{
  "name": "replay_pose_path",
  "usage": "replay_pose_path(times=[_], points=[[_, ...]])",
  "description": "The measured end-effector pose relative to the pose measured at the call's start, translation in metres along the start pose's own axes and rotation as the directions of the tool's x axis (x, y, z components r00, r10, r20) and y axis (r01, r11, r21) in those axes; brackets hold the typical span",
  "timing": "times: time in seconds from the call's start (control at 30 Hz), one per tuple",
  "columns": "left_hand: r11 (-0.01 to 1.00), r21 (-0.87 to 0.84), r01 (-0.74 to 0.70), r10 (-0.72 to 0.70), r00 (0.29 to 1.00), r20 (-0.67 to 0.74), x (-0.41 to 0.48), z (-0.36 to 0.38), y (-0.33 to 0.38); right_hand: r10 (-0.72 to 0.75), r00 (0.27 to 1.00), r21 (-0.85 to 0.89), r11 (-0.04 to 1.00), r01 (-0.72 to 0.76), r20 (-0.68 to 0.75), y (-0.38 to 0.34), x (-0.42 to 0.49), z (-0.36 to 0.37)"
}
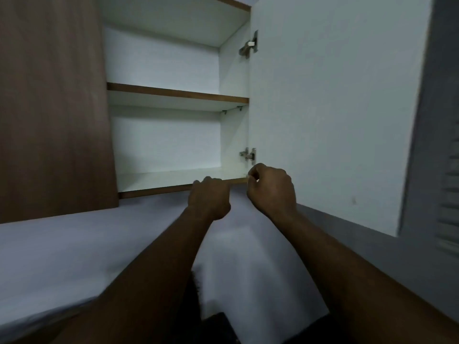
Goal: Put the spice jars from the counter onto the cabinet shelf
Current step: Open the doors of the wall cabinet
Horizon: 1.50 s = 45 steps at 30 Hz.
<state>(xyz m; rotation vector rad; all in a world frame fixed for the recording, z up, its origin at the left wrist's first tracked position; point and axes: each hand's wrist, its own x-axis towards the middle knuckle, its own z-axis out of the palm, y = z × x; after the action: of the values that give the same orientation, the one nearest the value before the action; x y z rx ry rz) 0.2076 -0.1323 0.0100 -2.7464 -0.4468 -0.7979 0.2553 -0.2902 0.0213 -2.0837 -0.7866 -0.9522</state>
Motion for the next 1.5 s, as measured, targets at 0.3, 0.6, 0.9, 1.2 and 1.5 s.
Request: replay_pose_path(times=[0.3,0.6,0.9,1.2,1.5], points=[[0.862,0.5,0.085,-0.165,0.979,0.118,-0.023,-0.019,-0.138,-0.17,0.916,0.363,0.932,0.029,0.364,-0.09,0.013,0.126],[0.596,0.799,-0.076,-0.172,0.96,0.22,-0.041,-0.03,-0.2,-0.351,0.784,0.644,0.761,-0.078,0.511,-0.168,-0.001,0.229],[0.696,0.699,-0.164,0.112,0.986,0.12,-0.089,-0.056,-0.204,-0.35,0.761,0.77,0.567,-0.293,0.547,-0.197,-0.049,0.23],[0.729,0.635,-0.255,0.374,0.925,-0.058,-0.18,-0.122,-0.202,-0.398,0.769,0.866,0.226,-0.446,0.5,-0.216,-0.107,0.147],[0.78,0.598,-0.185,0.362,0.912,-0.19,-0.3,-0.181,-0.201,-0.407,0.747,0.837,0.091,-0.539,0.526,-0.284,-0.181,0.072]])
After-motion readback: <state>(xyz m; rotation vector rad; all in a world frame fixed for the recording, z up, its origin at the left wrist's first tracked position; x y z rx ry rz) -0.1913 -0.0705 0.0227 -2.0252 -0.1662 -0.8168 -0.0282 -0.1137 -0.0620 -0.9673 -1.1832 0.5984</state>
